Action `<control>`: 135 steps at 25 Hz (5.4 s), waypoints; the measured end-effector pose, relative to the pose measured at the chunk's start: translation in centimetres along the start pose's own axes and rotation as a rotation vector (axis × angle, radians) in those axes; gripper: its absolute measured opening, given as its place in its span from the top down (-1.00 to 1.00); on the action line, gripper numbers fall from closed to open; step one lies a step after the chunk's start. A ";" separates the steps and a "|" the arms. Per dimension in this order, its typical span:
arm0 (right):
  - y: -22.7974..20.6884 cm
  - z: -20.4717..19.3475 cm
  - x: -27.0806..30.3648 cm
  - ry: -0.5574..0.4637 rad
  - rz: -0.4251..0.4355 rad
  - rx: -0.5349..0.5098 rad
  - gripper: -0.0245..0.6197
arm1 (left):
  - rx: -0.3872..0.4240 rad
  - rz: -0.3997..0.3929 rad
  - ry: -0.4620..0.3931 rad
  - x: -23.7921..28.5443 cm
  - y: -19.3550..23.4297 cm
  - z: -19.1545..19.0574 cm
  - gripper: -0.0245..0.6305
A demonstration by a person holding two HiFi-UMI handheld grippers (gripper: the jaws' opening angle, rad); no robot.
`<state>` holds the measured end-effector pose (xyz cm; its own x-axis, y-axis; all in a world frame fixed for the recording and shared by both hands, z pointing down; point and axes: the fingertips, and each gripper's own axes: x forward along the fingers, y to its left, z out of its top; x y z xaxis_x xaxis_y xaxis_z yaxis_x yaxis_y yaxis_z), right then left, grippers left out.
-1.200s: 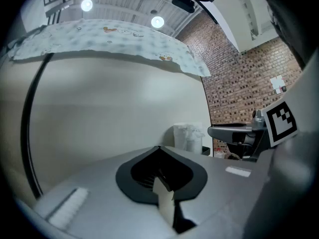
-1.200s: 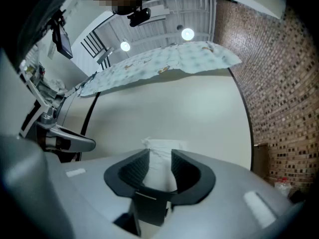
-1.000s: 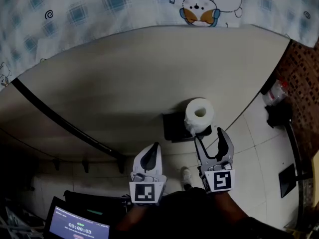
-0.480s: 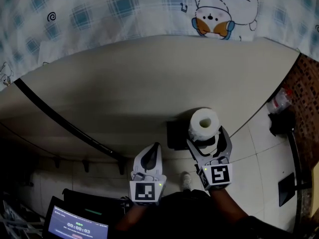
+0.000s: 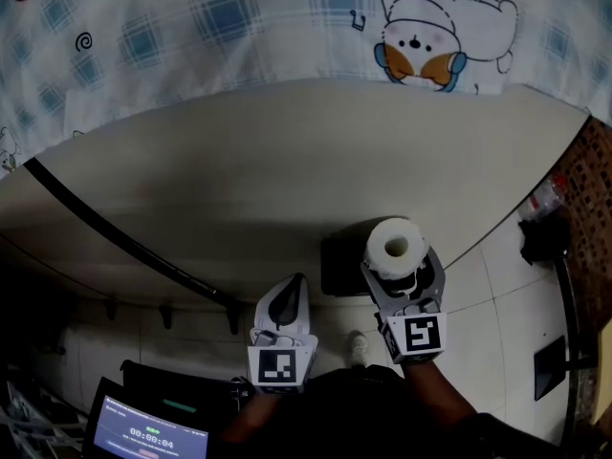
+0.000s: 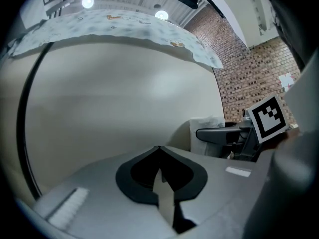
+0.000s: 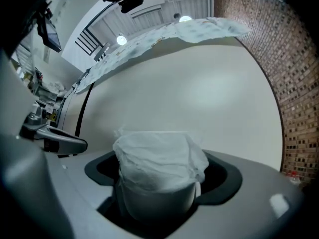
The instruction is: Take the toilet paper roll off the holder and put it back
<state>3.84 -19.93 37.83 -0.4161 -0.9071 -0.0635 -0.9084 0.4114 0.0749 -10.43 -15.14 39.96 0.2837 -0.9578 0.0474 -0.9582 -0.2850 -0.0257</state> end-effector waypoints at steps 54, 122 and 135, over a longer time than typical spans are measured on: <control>-0.9 3.6 -8.2 -0.091 0.003 -0.033 -0.44 | -0.003 -0.123 0.281 0.3 -6.6 -12.7 0.60; -12.7 -7.3 -7.8 -0.080 -0.159 0.738 -0.43 | -0.124 -0.249 0.346 -1.1 -8.4 -10.5 0.70; -9.4 -12.2 -4.3 -0.088 0.030 1.110 -0.42 | -0.179 -0.297 0.340 -0.9 -8.4 -9.7 0.71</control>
<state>14.64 -20.96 49.50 -0.4001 -0.9040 -0.1508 -0.4125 0.3246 -0.8511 -2.98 -11.52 49.81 0.5459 -0.7609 0.3508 -0.8377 -0.5044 0.2094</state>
